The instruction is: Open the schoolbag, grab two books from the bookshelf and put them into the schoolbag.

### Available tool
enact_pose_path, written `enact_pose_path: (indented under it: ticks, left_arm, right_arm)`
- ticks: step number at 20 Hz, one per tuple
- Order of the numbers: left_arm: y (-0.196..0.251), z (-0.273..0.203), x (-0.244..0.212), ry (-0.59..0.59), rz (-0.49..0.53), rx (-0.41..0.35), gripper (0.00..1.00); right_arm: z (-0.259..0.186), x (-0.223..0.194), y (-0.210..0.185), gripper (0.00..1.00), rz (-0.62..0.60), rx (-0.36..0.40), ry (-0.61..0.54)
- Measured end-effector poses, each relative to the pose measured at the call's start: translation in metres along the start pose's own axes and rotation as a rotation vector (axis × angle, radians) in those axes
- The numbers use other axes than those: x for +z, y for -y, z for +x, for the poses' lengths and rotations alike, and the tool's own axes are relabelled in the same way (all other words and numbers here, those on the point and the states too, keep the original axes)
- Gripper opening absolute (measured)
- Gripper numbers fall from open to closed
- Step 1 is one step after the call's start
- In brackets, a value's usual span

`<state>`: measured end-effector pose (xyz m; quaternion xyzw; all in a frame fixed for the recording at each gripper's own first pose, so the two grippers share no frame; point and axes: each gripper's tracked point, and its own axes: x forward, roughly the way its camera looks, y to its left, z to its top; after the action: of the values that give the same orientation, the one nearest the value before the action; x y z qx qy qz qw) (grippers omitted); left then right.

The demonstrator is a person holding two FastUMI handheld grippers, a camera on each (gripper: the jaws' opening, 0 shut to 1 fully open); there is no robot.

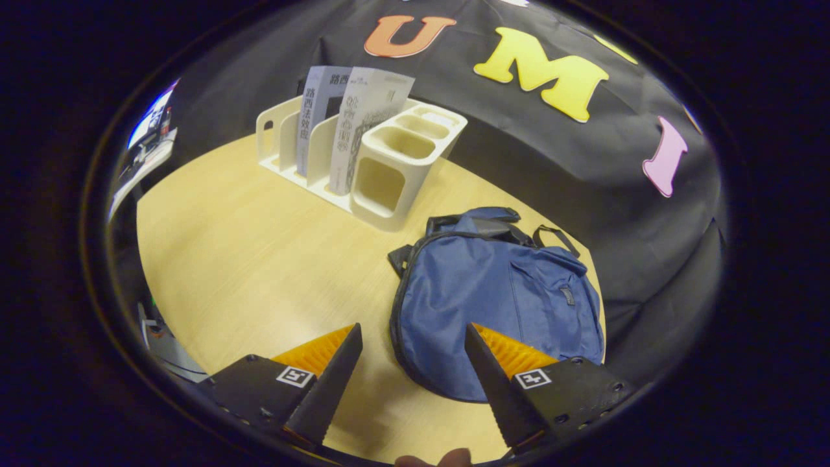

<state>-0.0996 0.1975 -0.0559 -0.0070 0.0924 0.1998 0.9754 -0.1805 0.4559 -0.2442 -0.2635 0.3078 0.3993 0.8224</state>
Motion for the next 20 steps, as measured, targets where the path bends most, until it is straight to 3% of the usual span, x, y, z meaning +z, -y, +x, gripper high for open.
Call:
enact_pose_path:
  ticks: [5, 11, 12, 13, 15, 19, 20]
  left_arm:
    - [-0.025, -0.010, -0.005, -0.016, 0.000, 0.058, 0.98]
    - [-0.030, -0.014, -0.008, -0.031, -0.008, 0.086, 0.98]
    - [-0.032, -0.015, -0.009, -0.032, -0.012, 0.088, 0.99]
    - [-0.032, -0.015, -0.010, -0.035, -0.015, 0.088, 0.98]
    - [-0.032, -0.017, -0.011, -0.043, -0.024, 0.085, 0.98]
    - [-0.030, -0.020, -0.012, -0.048, -0.029, 0.087, 0.98]
    - [-0.029, -0.020, -0.012, -0.049, -0.032, 0.088, 0.98]
  right_arm:
    - [0.033, -0.020, 0.008, 0.96, -0.044, -0.091, -0.061]
    - [0.049, -0.018, 0.023, 0.98, -0.042, -0.147, -0.038]
    - [0.051, -0.018, 0.026, 0.88, -0.043, -0.152, -0.034]
    - [0.053, -0.019, 0.026, 0.91, -0.040, -0.148, -0.035]
    - [0.055, -0.021, 0.026, 0.72, -0.034, -0.139, -0.047]
    - [0.047, -0.018, 0.025, 0.17, -0.018, -0.084, -0.048]
    - [0.046, -0.019, 0.027, 0.17, -0.018, -0.079, -0.060]
